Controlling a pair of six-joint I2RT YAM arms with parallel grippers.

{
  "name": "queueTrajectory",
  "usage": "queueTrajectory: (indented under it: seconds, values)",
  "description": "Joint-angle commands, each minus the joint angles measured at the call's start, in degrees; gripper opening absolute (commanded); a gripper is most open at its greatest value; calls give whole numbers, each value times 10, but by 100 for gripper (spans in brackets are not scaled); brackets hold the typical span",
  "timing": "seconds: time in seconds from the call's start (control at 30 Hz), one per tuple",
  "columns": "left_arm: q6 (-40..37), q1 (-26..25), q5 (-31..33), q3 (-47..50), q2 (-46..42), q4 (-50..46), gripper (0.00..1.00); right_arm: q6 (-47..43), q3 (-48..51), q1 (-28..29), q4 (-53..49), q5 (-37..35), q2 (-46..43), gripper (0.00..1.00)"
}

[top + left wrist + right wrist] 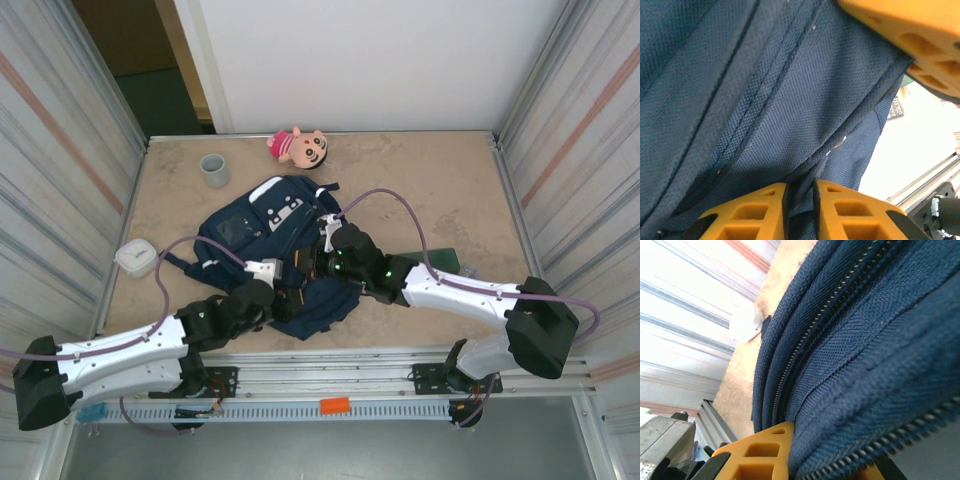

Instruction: Pack the student bag

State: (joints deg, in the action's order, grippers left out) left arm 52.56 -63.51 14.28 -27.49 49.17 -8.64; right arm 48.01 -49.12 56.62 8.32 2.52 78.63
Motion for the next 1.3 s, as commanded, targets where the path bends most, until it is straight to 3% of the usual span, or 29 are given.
queueTrajectory:
  seconds: [0.0,0.07,0.43,0.7,1.03,1.27]
  values:
    - [-7,0,26,-1,-8,23,10,-2,-32,6,26,-9,-17,0]
    - [8,0,27,-3,-9,-10,0,-6,-35,2,17,-7,-22,0]
    - [104,0,50,25,-90,-179,0,-39,-66,-60,-51,19,-70,0]
    - [110,17,121,26,-160,-278,0,-52,-119,-101,-97,103,-87,0]
    - [-6,179,101,30,-185,-266,0,-24,-157,-133,-115,195,-95,0]
    - [-81,310,39,40,-163,-196,0,-6,-177,-152,-123,238,-84,0]
